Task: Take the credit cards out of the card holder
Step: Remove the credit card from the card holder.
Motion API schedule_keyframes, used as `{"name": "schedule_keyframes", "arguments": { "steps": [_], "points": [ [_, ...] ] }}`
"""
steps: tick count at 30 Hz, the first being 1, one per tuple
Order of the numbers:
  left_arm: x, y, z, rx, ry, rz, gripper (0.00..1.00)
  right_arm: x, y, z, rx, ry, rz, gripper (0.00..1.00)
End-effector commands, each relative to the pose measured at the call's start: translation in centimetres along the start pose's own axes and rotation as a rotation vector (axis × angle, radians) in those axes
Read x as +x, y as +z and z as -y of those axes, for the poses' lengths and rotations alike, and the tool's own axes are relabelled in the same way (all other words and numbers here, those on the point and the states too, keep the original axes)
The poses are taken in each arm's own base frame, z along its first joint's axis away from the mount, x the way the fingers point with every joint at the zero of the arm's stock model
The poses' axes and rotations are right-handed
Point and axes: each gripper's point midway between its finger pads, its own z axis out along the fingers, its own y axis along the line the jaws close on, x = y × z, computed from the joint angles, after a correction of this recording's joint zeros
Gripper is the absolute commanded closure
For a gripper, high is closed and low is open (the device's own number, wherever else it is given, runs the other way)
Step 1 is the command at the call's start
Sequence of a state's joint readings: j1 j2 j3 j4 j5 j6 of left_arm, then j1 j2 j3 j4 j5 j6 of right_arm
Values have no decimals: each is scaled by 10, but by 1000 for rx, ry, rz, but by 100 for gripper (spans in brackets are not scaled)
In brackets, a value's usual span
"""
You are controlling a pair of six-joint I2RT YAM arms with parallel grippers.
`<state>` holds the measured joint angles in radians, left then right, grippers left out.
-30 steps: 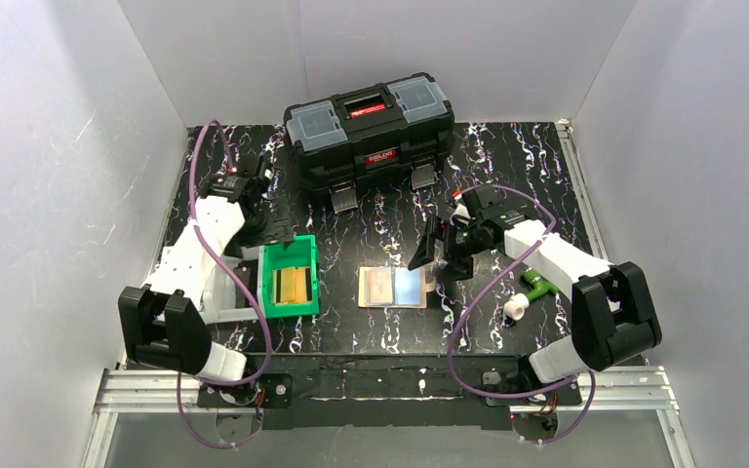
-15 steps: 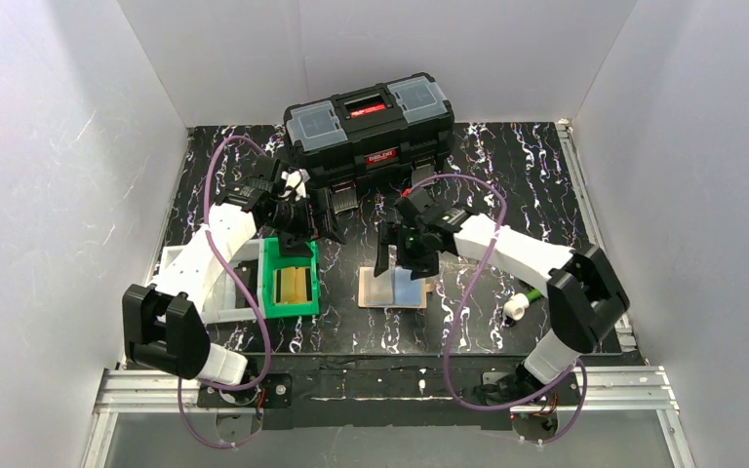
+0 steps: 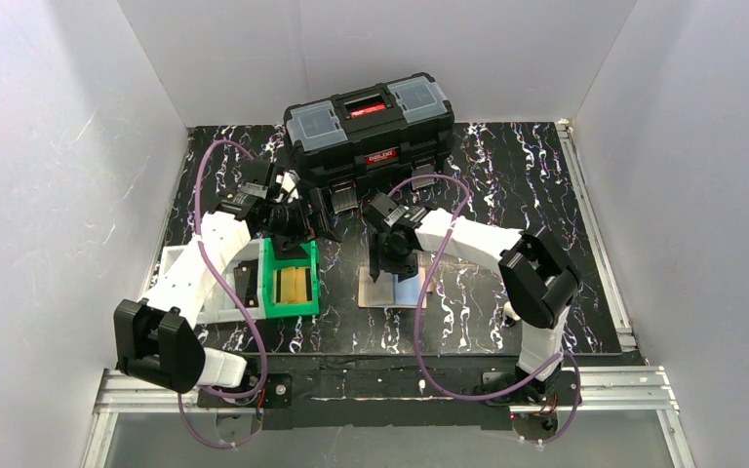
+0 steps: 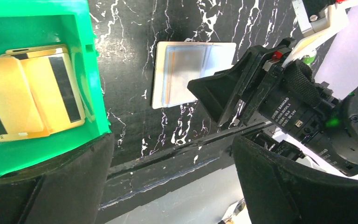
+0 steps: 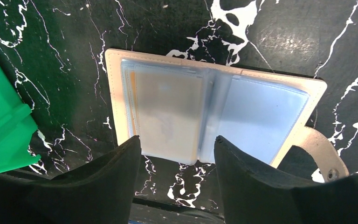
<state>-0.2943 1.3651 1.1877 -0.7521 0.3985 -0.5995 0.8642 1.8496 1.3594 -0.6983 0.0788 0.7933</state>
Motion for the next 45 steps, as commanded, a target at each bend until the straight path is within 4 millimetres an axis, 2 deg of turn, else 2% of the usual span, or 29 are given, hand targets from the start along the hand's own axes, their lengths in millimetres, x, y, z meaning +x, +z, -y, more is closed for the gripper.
{"name": "schedule_keyframes", "arguments": {
  "steps": [1, 6, 14, 22, 28, 31, 39, 42, 45],
  "points": [
    [2, -14, -5, -39, -9, 39, 2, -4, -3, -9, 27, -19, 14, 35],
    [2, -15, -5, -40, -14, 44, 2, 1, 8, -11, 44, -39, -18, 35],
    [5, -12, -8, -49, -20, 37, 2, 10, 27, -4, 89, -66, -80, 36],
    [9, -3, -6, -49, -27, 12, 2, 24, 36, 7, 75, -61, -119, 64],
    [18, 10, 1, -62, -2, -27, 7, 32, 41, 14, 4, -21, -162, 86],
    [25, 20, 7, -63, 15, -58, 15, 31, 40, 14, -49, -8, -166, 93],
    [44, 51, 22, -67, 78, -149, 46, 37, 42, 8, -232, 57, -230, 98],
    [51, 67, 24, -69, 93, -190, 53, 37, 43, 10, -266, 81, -243, 98],
    [58, 82, 27, -68, 115, -230, 57, 37, 43, 12, -286, 92, -248, 99]
  ]
}}
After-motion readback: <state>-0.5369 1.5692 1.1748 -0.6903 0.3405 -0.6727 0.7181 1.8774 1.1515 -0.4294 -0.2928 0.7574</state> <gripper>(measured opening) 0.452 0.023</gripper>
